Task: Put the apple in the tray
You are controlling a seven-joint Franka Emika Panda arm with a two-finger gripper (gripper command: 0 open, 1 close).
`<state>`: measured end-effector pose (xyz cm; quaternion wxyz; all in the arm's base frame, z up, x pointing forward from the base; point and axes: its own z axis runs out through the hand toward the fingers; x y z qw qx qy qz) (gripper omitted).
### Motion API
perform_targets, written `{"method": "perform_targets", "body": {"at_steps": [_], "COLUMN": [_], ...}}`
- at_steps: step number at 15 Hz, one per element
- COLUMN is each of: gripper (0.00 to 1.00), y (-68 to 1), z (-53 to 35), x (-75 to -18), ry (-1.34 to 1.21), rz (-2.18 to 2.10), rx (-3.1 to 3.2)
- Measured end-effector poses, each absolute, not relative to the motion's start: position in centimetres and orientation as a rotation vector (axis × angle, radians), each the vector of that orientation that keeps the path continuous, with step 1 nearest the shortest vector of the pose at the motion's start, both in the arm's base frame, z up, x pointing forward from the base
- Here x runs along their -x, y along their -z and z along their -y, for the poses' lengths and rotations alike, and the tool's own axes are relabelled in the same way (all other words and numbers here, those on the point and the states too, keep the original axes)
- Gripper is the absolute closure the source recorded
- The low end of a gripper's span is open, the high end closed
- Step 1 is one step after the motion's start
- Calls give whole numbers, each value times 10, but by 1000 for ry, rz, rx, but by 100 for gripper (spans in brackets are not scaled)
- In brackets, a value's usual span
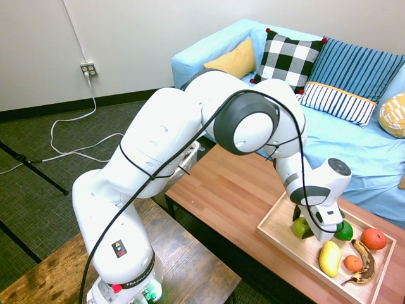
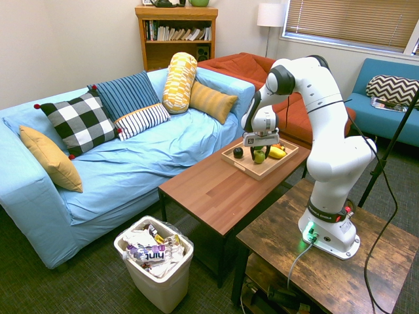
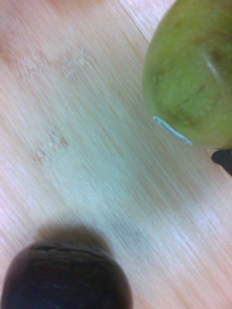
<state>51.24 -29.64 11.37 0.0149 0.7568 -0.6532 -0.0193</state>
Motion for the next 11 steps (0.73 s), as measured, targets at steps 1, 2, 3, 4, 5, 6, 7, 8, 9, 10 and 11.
{"method": "perform_targets", "body": {"at_steps": [1,2,3,4,5,6,7,8,9,10,11], "gripper": [0,0,0,0,0,0,0,0,0,0,0], "y": [-112,-111,-111,-112,-115,-120,-128,-140,-153,-169,-186], "z": [296,296,296,296,296,297,299,301,304,308,312], "x": [-512,-511,-512,-512,-513,-515,-516,-516,-515,-513,-510], "ry": [63,67,67,64,57,46,31,14,-1,-14,-25], "rz": [2032,2031,2030,2029,2027,2025,2026,2029,2033,2039,2044], "rx": [-2356,-2356,-2358,-2361,-2366,-2374,-2382,-2389,-2396,-2401,-2405]}}
